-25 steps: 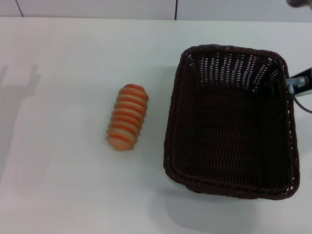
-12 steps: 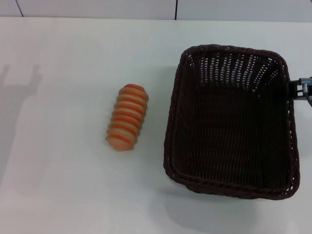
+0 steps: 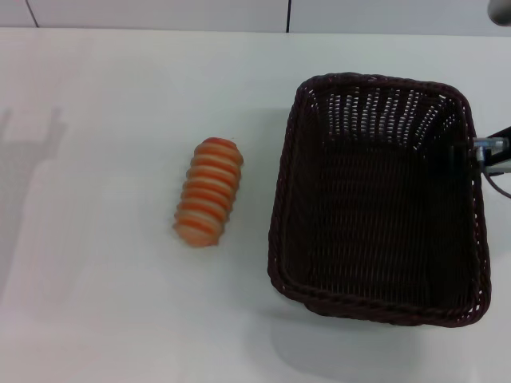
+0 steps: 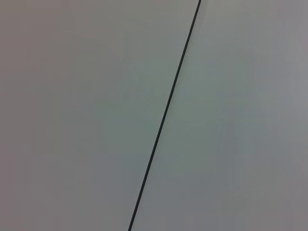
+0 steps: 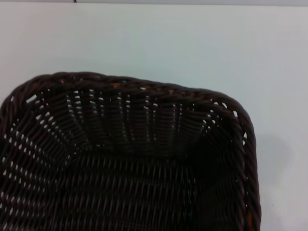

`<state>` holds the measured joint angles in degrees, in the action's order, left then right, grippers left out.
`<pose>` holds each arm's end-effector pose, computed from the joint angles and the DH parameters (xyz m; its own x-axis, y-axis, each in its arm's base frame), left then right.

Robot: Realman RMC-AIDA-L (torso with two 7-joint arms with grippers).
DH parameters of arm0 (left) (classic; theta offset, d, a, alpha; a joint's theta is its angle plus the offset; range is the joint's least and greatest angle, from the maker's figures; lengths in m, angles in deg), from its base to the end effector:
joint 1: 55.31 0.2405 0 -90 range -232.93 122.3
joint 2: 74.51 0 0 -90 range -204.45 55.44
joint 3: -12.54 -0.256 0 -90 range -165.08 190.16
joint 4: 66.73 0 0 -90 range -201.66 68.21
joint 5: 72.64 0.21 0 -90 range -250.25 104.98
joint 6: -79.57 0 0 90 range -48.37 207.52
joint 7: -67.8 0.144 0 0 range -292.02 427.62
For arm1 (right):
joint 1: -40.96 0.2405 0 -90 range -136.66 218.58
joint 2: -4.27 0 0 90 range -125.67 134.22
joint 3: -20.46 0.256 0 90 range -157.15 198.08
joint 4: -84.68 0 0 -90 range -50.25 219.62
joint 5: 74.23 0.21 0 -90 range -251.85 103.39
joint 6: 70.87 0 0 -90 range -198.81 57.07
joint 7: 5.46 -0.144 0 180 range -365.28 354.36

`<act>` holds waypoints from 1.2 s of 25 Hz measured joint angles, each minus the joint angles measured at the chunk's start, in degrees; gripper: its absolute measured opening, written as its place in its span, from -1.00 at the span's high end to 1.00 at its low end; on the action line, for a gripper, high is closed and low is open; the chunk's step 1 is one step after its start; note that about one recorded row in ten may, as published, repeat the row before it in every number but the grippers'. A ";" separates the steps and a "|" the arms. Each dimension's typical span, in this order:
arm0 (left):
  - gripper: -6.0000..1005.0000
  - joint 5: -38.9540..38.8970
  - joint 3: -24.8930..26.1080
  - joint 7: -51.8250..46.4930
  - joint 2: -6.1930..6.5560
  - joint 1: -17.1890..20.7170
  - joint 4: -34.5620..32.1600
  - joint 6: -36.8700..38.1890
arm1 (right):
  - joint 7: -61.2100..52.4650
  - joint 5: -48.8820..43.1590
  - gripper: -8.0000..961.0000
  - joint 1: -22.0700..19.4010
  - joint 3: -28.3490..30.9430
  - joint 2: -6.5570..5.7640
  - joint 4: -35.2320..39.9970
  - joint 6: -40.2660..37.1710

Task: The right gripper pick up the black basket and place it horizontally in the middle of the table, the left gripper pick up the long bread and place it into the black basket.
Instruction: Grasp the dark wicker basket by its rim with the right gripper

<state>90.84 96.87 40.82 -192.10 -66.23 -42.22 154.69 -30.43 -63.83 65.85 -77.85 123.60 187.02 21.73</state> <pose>-0.3351 0.2955 0.0588 0.4335 -0.3121 0.8454 0.8703 -0.0982 -0.4825 0.1575 0.3187 0.0174 0.3457 -0.8968 -0.2761 -0.7054 -0.0543 -0.7067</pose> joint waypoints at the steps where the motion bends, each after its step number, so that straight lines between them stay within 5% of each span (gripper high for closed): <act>1: -0.72 0.00 0.02 0.00 0.00 0.04 -0.05 0.03 | 0.00 0.02 -0.60 -0.02 -0.10 0.00 -0.34 -0.30; 25: -0.72 0.00 0.05 -0.07 -0.09 0.07 -0.14 0.13 | -0.81 1.29 -0.58 -1.14 -2.69 -0.07 -3.97 -3.67; 30: -0.72 0.00 0.04 -0.09 -0.09 0.13 -0.08 0.92 | -0.79 1.43 -0.13 -1.94 -2.68 -0.15 -1.80 -4.48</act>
<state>90.84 96.91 40.73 -192.19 -66.10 -42.30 155.61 -31.22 -62.40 63.91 -80.54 123.45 185.22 17.25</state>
